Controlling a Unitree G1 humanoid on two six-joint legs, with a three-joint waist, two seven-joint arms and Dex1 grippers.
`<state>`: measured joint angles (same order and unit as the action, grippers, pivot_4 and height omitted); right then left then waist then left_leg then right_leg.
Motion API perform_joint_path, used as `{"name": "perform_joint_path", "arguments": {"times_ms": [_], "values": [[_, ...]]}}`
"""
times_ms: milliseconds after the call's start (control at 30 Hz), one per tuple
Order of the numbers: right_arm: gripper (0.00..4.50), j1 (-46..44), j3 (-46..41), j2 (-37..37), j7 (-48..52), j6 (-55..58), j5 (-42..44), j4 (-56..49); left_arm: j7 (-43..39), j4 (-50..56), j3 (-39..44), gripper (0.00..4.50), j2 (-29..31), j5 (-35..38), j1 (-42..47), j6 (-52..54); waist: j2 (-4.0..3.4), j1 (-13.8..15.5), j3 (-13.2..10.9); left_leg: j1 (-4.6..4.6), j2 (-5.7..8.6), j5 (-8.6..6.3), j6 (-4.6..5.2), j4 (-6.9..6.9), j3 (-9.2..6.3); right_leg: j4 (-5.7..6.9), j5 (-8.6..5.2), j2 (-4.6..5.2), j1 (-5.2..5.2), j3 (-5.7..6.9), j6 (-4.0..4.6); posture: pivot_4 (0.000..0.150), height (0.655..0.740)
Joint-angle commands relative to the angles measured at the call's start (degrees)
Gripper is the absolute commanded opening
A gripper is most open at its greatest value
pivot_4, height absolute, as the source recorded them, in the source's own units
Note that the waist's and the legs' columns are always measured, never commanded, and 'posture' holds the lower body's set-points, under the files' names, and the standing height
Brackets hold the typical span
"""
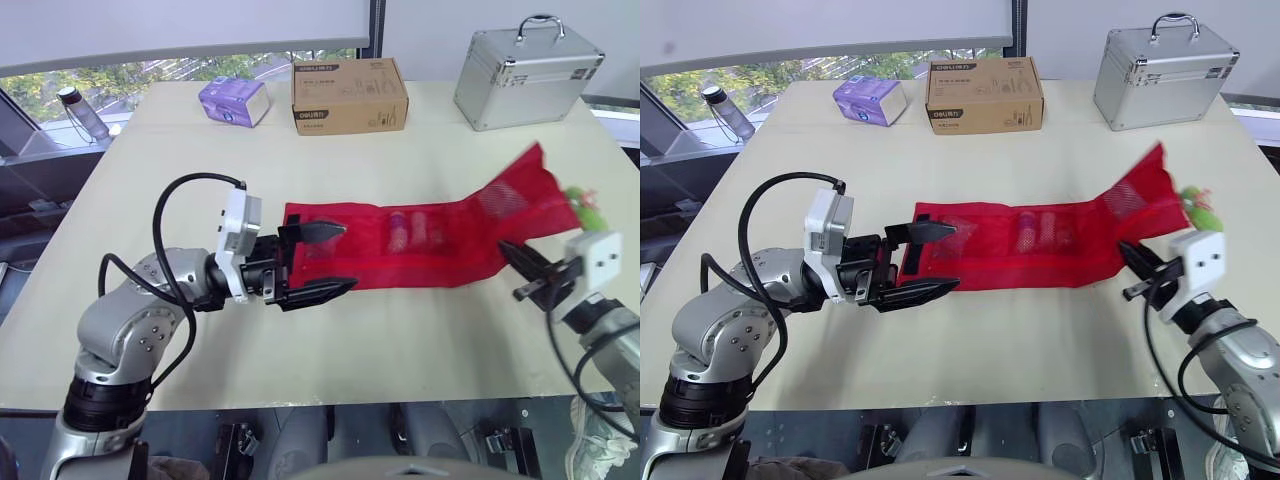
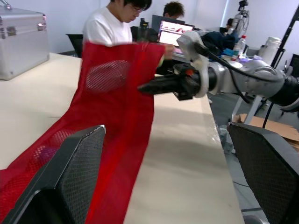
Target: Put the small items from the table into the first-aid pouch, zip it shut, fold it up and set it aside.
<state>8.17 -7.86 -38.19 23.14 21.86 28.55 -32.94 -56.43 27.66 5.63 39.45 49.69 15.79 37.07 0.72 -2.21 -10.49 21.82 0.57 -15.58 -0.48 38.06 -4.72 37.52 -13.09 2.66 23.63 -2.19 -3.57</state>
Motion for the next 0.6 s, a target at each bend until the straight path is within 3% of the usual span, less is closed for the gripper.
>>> {"name": "perform_joint_path", "arguments": {"times_ms": [33, 167, 333, 467, 567, 600], "values": [[0.04, -3.89, 9.61, -2.15, 2.58, -2.52, -10.88, 0.51, 1.77, 0.61, 0.71, 4.50, -0.18, 0.64, 0.85, 0.44, 0.06, -0.14, 0.01, 0.01, 0.01, 0.00, 0.00, 0.00, 0.01, -0.01, 0.01, 0.01, 0.00, -0.02, 0.01, 0.150, 0.7400], [0.04, -9.70, 20.44, -3.98, 5.37, -1.44, -21.80, 5.88, 2.70, 1.08, 2.06, 4.50, 0.46, 0.66, -0.46, 0.52, 0.08, -0.14, 0.02, -0.03, -0.01, 0.00, -0.01, 0.01, 0.01, 0.02, 0.01, -0.01, 0.00, -0.01, 0.03, 0.150, 0.7400], [0.04, -13.16, 26.35, -3.54, 9.25, -1.30, -27.34, 9.42, 3.93, 1.67, 3.63, 4.50, 0.64, 0.88, -2.71, 0.63, 0.17, 0.20, 0.06, 0.04, 0.01, 0.00, -0.01, 0.01, -0.08, -0.06, 0.02, 0.03, -0.01, 0.08, 0.04, 0.150, 0.7400], [1.19, -15.38, 26.77, -2.75, 12.10, 0.11, -27.89, 9.36, 5.30, 2.95, 4.35, 4.50, 0.66, 1.43, -4.00, 1.22, 0.25, -0.12, 0.10, -0.03, -0.02, 0.00, -0.01, 0.01, -0.08, -0.02, 0.02, 0.01, -0.02, 0.07, 0.04, 0.150, 0.7400], [2.40, -14.90, 22.33, -1.80, 13.18, 2.87, -23.79, 7.42, 6.22, 3.79, 5.11, 4.50, 0.96, 2.20, -4.64, 1.94, 0.26, -0.02, 0.11, -0.03, -0.03, 0.00, -0.01, 0.01, -0.09, -0.01, 0.02, 0.01, -0.02, 0.07, 0.04, 0.150, 0.7400], [3.00, -14.71, 20.19, -1.36, 13.55, 4.15, -21.65, 6.27, 6.32, 3.96, 5.31, 4.50, 1.17, 2.38, -4.90, 2.08, 0.26, -0.01, 0.10, -0.01, -0.02, 0.00, -0.01, 0.01, -0.10, -0.01, 0.03, 0.02, -0.03, 0.07, 0.04, 0.150, 0.7400]]}}
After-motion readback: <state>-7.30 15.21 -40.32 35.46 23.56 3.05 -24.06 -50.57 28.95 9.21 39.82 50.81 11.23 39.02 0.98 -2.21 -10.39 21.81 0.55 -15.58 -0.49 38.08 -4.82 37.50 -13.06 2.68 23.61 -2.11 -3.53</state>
